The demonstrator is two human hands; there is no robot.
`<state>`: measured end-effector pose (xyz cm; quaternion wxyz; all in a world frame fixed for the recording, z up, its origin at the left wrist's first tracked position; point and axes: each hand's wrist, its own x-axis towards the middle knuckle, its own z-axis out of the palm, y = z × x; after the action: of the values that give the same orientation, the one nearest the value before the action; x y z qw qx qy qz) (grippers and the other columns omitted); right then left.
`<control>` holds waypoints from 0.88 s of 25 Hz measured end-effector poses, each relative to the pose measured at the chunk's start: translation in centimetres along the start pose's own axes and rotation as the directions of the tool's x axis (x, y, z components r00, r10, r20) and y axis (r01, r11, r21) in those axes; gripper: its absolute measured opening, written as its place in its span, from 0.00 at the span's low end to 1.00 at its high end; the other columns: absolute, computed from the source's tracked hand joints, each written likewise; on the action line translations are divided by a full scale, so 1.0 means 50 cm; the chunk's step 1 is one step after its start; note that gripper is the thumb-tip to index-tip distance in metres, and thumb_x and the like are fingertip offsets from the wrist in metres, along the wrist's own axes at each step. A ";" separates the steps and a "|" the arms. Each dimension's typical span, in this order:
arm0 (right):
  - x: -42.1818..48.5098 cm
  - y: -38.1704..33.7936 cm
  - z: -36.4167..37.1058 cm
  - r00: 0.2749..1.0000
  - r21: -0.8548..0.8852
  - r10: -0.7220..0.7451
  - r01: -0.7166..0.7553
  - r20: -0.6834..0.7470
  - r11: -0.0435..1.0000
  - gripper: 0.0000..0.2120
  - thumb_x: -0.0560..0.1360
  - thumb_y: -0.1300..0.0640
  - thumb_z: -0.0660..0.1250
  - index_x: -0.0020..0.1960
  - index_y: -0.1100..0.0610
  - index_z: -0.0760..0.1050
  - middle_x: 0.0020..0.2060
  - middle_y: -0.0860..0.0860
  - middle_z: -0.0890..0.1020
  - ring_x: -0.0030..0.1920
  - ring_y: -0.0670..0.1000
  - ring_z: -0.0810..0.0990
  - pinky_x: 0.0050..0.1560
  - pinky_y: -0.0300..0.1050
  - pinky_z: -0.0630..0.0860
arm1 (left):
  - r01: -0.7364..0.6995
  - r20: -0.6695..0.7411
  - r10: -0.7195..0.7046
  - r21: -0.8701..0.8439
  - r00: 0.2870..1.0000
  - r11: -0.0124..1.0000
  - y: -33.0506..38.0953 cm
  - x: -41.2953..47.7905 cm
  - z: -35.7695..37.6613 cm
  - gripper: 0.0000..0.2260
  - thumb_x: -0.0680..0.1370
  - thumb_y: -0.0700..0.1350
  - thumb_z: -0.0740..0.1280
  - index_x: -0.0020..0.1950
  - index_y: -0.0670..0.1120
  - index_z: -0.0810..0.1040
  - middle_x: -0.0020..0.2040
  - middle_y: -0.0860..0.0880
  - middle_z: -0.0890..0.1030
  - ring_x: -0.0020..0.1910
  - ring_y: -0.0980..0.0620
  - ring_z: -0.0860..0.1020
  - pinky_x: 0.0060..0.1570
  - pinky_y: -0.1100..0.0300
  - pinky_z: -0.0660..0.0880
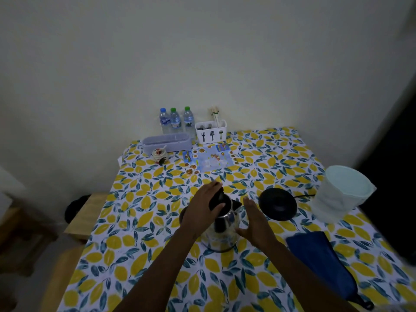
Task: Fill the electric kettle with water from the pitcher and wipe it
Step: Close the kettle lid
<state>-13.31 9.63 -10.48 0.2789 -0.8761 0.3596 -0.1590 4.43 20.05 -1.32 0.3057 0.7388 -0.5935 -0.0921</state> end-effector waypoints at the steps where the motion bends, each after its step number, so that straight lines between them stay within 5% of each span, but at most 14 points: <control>1: 0.005 -0.001 0.001 1.000 0.004 -0.015 0.015 0.011 1.000 0.49 0.68 0.48 0.75 0.77 0.56 0.48 0.76 0.50 0.50 0.77 0.54 0.49 0.74 0.55 0.58 | -0.011 0.054 0.009 0.047 0.999 0.999 0.002 0.007 0.012 0.27 0.79 0.54 0.64 0.76 0.52 0.60 0.77 0.52 0.61 0.76 0.51 0.57 0.75 0.52 0.58; 6: 0.022 -0.003 0.010 0.998 0.091 -0.042 0.039 0.035 0.995 0.47 0.68 0.48 0.75 0.77 0.58 0.51 0.77 0.53 0.54 0.77 0.53 0.50 0.75 0.52 0.57 | -0.039 0.213 -0.005 0.200 0.977 0.979 -0.018 0.022 0.057 0.31 0.78 0.59 0.62 0.77 0.47 0.58 0.78 0.49 0.58 0.78 0.47 0.51 0.76 0.50 0.51; 18: 0.021 0.019 0.015 0.995 0.163 -0.084 0.073 0.059 0.984 0.46 0.71 0.50 0.73 0.74 0.43 0.42 0.77 0.49 0.51 0.77 0.50 0.49 0.74 0.51 0.59 | 0.013 0.196 -0.052 0.195 0.979 0.981 -0.027 0.042 0.081 0.30 0.77 0.59 0.64 0.75 0.47 0.63 0.75 0.47 0.65 0.76 0.45 0.58 0.76 0.50 0.52; 22: 0.000 0.042 0.005 0.995 0.127 -0.101 0.099 0.007 0.987 0.45 0.71 0.50 0.73 0.76 0.48 0.46 0.75 0.46 0.52 0.76 0.48 0.51 0.73 0.53 0.61 | -0.008 0.188 -0.038 0.240 0.981 0.971 -0.003 0.044 0.084 0.25 0.79 0.53 0.64 0.73 0.45 0.65 0.74 0.47 0.66 0.75 0.45 0.60 0.76 0.49 0.53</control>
<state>-14.34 8.50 -11.93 0.3278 -0.8746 0.3028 -0.1895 3.08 16.57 -4.23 0.1554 0.7625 -0.6213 -0.0926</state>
